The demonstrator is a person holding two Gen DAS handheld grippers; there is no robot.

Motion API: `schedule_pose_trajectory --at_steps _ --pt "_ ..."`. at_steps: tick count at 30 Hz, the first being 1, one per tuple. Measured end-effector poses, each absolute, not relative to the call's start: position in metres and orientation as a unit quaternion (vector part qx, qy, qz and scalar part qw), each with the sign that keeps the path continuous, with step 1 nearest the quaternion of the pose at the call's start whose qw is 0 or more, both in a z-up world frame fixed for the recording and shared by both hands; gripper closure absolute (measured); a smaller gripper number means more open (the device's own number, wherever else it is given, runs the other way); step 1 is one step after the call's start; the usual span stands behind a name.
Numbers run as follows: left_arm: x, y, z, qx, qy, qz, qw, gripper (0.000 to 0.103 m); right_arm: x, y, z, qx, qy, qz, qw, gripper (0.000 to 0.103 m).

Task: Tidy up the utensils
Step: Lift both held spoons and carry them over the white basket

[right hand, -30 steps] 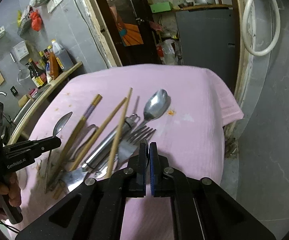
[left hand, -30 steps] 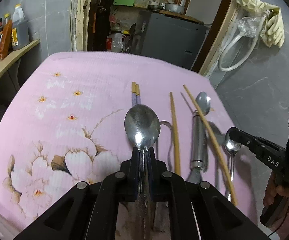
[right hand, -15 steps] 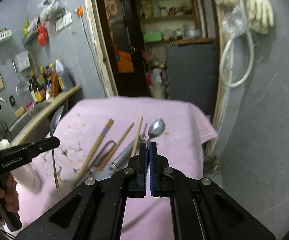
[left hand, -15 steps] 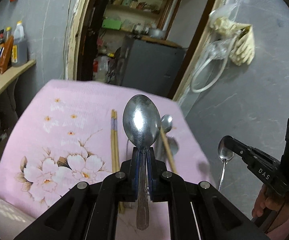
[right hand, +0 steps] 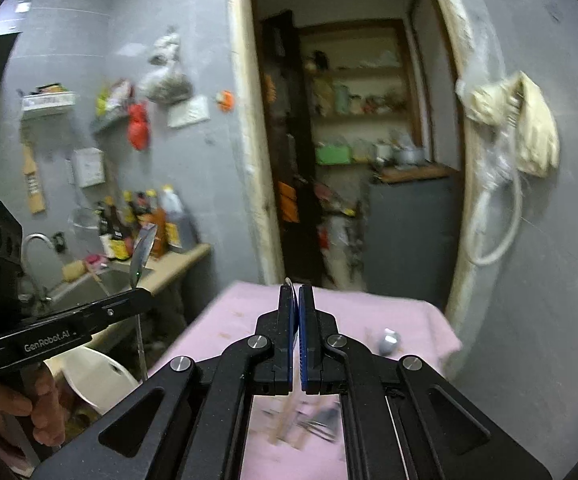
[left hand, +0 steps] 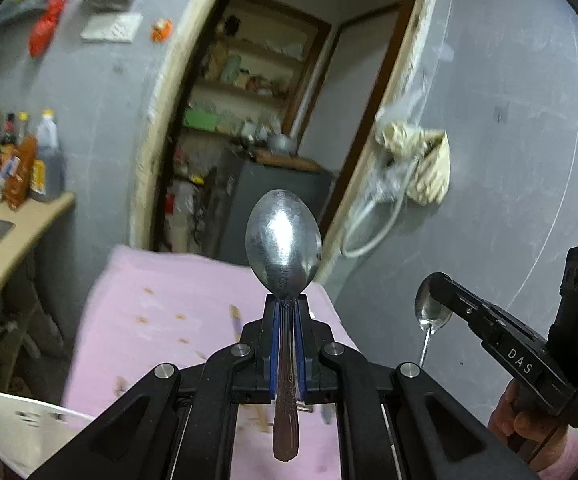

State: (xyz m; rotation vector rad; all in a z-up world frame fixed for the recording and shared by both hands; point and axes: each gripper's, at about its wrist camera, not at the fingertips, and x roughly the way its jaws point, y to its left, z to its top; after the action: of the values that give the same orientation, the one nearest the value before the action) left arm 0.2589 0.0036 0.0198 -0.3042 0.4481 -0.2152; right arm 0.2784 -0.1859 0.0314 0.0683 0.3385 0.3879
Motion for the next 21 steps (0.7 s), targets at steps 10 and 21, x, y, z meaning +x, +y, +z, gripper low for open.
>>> schedule_pose_trajectory --at_steps 10,21 --pt "0.211 0.132 0.029 -0.167 0.164 -0.012 0.972 0.096 0.260 -0.070 0.041 -0.013 0.104 0.212 0.972 0.101" --pt "0.219 0.191 -0.003 -0.202 0.141 0.004 0.969 0.096 0.247 -0.022 0.003 -0.073 0.134 0.202 0.968 0.101"
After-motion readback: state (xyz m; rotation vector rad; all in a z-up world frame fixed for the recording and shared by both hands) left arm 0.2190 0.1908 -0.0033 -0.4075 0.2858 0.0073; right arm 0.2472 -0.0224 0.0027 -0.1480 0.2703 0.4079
